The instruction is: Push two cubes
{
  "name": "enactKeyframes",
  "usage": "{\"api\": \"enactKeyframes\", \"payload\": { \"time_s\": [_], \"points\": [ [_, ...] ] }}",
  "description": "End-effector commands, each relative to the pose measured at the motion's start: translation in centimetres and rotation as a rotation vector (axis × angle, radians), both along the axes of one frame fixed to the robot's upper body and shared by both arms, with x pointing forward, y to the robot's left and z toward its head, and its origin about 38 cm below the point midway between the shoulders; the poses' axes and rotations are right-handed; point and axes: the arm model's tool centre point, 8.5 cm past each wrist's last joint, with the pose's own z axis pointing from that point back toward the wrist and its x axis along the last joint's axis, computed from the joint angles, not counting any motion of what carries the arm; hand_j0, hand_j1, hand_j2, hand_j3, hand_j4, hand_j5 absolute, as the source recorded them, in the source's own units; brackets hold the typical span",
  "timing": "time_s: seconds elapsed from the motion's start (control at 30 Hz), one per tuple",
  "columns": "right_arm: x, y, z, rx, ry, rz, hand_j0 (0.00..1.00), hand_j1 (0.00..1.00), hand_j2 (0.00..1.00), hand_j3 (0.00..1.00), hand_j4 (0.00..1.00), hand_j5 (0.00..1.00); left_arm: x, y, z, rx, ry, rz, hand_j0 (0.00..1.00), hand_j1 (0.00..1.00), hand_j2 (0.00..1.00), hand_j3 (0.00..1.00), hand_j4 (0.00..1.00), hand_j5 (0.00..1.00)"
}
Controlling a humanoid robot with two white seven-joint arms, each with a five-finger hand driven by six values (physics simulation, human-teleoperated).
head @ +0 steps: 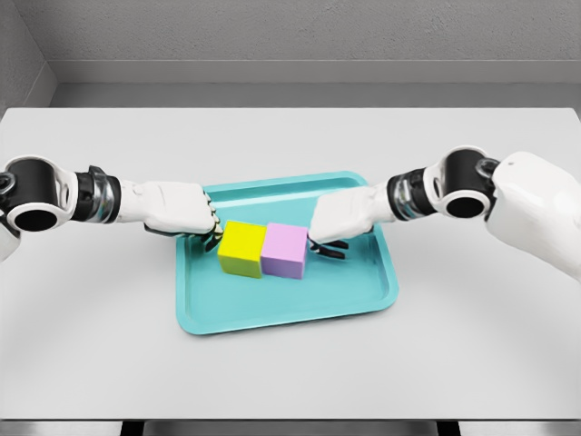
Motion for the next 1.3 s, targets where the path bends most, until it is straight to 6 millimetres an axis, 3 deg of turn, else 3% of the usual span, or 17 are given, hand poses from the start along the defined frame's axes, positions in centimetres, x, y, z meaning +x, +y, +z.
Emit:
{"api": "enactKeyframes", "payload": {
  "time_s": [0.0, 0.1, 0.23, 0.43, 0.67, 0.83, 1.0, 1.13, 1.17, 1.2, 1.23, 1.27],
  "points": [
    [-0.2, 0.8, 0.0, 0.013, 0.005, 0.013, 0.06, 0.06, 0.06, 0.06, 0.06, 0.06, 0.5, 0.5, 0.2, -0.007, -0.001, 0.022, 0.42, 0.42, 0.42, 0.42, 0.42, 0.42],
    [0.6, 0.1, 0.5, 0.013, -0.004, -0.016, 0.06, 0.06, 0.06, 0.06, 0.06, 0.06, 3.1, 4.0, 1.7, -0.037, -0.032, 0.161, 0.42, 0.42, 0.42, 0.42, 0.42, 0.42],
    [1.4, -2.0, 0.3, -0.009, -0.004, -0.067, 0.10, 0.10, 0.10, 0.10, 0.10, 0.10, 4.5, 6.4, 2.8, -0.067, -0.045, 0.246, 0.43, 0.43, 0.43, 0.43, 0.43, 0.43],
    [1.4, -3.2, 0.1, -0.021, -0.002, -0.088, 0.13, 0.13, 0.13, 0.13, 0.13, 0.13, 4.5, 6.2, 2.8, -0.069, -0.044, 0.242, 0.42, 0.42, 0.42, 0.42, 0.42, 0.42],
    [1.8, -4.3, 0.8, -0.009, -0.013, -0.117, 0.15, 0.15, 0.15, 0.15, 0.15, 0.15, 4.2, 3.8, 1.4, -0.079, -0.018, 0.195, 0.43, 0.43, 0.43, 0.43, 0.43, 0.43],
    [2.5, -7.7, 2.3, 0.005, -0.035, -0.196, 0.16, 0.16, 0.16, 0.16, 0.16, 0.16, 3.7, 2.4, 0.6, -0.070, 0.000, 0.155, 0.42, 0.42, 0.42, 0.42, 0.42, 0.42],
    [2.7, -8.8, 2.9, 0.008, -0.048, -0.221, 0.16, 0.16, 0.16, 0.16, 0.16, 0.16, 3.1, 1.0, -0.1, -0.067, 0.012, 0.118, 0.42, 0.42, 0.42, 0.42, 0.42, 0.42],
    [2.9, -11.9, 4.6, 0.067, -0.045, -0.299, 0.35, 0.35, 0.35, 0.35, 0.35, 0.35, 3.0, 0.5, 0.0, -0.074, 0.011, 0.105, 0.42, 0.42, 0.42, 0.42, 0.42, 0.42],
    [3.0, -12.1, 4.9, 0.075, -0.049, -0.305, 0.49, 0.49, 0.49, 0.49, 0.49, 0.49, 3.0, 0.4, 0.0, -0.077, 0.012, 0.104, 0.42, 0.42, 0.42, 0.42, 0.42, 0.42],
    [3.0, -12.2, 5.1, 0.081, -0.050, -0.309, 0.75, 0.75, 0.75, 0.75, 0.75, 0.75, 3.0, 0.4, 0.1, -0.078, 0.009, 0.104, 0.42, 0.42, 0.42, 0.42, 0.42, 0.42],
    [2.9, -12.4, 4.9, 0.082, -0.047, -0.312, 0.91, 0.91, 0.91, 0.91, 0.91, 0.91, 3.0, 0.4, 0.1, -0.081, 0.012, 0.105, 0.42, 0.42, 0.42, 0.42, 0.42, 0.42],
    [3.0, -12.8, 5.3, 0.099, -0.047, -0.325, 1.00, 1.00, 1.00, 1.00, 1.00, 1.00, 3.0, 0.4, 0.1, -0.083, 0.012, 0.107, 0.42, 0.42, 0.42, 0.42, 0.42, 0.42]
  ]
}}
